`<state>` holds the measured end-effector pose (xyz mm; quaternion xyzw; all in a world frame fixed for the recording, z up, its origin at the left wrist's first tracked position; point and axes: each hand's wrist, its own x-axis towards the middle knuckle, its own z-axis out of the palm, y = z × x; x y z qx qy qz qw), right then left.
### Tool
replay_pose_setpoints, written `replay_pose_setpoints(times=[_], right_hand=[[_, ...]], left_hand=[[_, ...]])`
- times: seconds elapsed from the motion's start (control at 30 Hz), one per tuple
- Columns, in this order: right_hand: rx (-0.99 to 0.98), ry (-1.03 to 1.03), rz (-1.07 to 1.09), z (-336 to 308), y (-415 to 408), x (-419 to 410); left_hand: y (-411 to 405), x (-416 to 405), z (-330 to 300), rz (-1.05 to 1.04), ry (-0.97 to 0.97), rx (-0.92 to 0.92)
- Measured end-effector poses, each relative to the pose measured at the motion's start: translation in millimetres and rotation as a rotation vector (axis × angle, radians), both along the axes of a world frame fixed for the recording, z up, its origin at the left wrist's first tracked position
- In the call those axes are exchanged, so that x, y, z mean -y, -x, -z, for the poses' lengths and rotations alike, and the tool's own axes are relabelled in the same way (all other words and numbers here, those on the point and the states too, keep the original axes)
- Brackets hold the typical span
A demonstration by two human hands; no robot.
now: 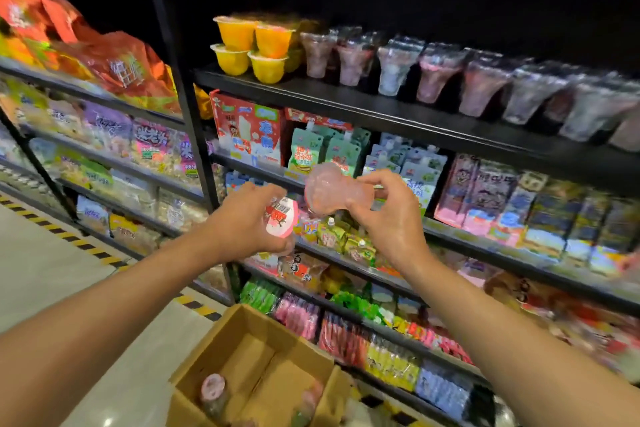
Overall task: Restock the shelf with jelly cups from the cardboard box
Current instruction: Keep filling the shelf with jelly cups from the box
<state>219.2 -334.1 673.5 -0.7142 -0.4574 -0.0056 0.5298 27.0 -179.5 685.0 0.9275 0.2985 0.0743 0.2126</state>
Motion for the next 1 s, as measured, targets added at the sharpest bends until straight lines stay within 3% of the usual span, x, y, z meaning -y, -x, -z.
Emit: replay_pose_setpoints(times=[0.4, 0.57, 1.0], right_hand=[[0.029, -0.137, 0.278, -45, -91, 151], [0.001, -0.206, 0.31, -64, -128, 218], [-0.088, -0.311, 0.403, -74, -207, 353]], left_hand=[[-135, 117, -62, 0.307, -0.127, 0.131], [-179, 178, -81, 0.391, -0.078, 0.199], [-286, 311, -96, 0.402, 0.037, 0.401]])
